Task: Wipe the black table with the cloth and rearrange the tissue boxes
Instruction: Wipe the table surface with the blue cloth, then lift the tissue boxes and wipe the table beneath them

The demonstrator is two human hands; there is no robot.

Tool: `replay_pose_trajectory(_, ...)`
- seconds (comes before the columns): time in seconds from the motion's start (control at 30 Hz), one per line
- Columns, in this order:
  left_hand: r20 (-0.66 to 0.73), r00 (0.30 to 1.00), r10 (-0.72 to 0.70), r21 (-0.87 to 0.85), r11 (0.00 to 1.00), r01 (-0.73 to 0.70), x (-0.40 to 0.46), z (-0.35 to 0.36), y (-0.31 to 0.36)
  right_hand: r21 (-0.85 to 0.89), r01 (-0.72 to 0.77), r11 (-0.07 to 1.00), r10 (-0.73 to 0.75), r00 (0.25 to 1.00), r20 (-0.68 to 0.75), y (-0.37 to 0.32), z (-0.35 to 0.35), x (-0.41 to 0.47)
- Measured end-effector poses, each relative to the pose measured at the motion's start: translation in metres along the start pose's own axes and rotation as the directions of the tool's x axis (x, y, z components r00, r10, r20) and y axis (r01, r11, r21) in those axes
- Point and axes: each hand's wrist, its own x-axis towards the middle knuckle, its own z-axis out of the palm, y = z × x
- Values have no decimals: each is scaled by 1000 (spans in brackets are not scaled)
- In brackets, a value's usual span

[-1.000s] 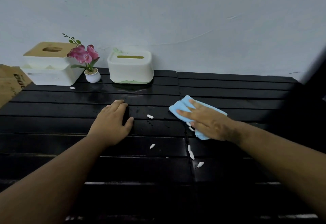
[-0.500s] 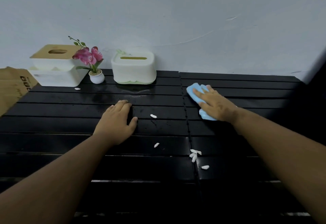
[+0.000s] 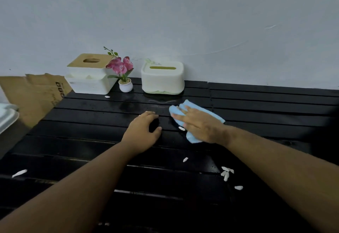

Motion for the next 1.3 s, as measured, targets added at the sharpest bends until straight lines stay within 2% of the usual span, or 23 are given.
replay_pose_trajectory(0.03, -35, 999, -14, -65, 998, 11, 0, -4, -4, 55, 108, 993, -106, 994, -39, -13, -3, -14)
replay_pose_trajectory(0.1, -85, 996, -31, -76, 997, 24, 0, -14, -15, 201, 194, 960, -164, 974, -157, -27, -6, -42)
replay_pose_trajectory(0.17, -61, 996, -60, 30, 998, 62, 2, -25, -33, 293, 198, 935, -149, 972, -184, -24, -8, -56)
replay_pose_trajectory(0.23, 15, 991, -129, 166, 978, 125, 0, -30, -52, 259, 164, 952, -120, 977, -178, -15, -15, -57)
replay_pose_trajectory(0.3, 56, 989, -140, 244, 962, 122, -4, -29, -66, 206, 118, 971, -77, 977, -200, -2, -22, -48)
replay_pose_trajectory(0.4, 35, 994, -105, 267, 959, 92, -8, -24, -69, 261, -109, 959, 146, 981, -125, 31, -12, -26)
replay_pose_trajectory(0.5, 28, 994, -101, 280, 956, 89, -5, -23, -70, 265, -354, 897, 386, 919, -77, 66, -2, 3)
replay_pose_trajectory(0.57, 36, 994, -101, 278, 957, 87, -5, -22, -70, 197, -441, 876, 454, 890, -26, 76, 2, 19)
replay_pose_trajectory(0.67, 45, 994, -101, 270, 959, 85, -6, -22, -70, 73, -390, 918, 394, 918, -50, 69, 2, 24)
replay_pose_trajectory(0.77, 53, 993, -102, 270, 959, 84, -7, -22, -69, -16, -158, 987, 152, 970, -192, 36, -13, 4)
replay_pose_trajectory(0.87, 55, 993, -101, 271, 959, 83, -7, -22, -70, 32, 80, 996, -77, 992, -99, -12, -16, -24)
replay_pose_trajectory(0.97, 60, 993, -104, 280, 956, 83, -7, -23, -69, 184, 196, 963, -185, 980, -73, -46, -6, -56)
replay_pose_trajectory(1.03, 65, 992, -105, 277, 957, 83, -8, -24, -68, 255, 218, 942, -210, 976, -57, -51, -5, -65)
replay_pose_trajectory(1.17, 76, 991, -112, 268, 960, 88, -8, -24, -68, 271, 274, 923, -267, 962, -62, -35, -13, -54)
replay_pose_trajectory(1.23, 86, 989, -121, 267, 959, 94, -7, -26, -67, 198, 219, 955, -204, 974, -93, -16, -11, -40)
replay_pose_trajectory(1.3, 111, 985, -129, 272, 958, 94, -5, -33, -64, 187, 60, 980, -38, 993, -114, 7, -5, -24)
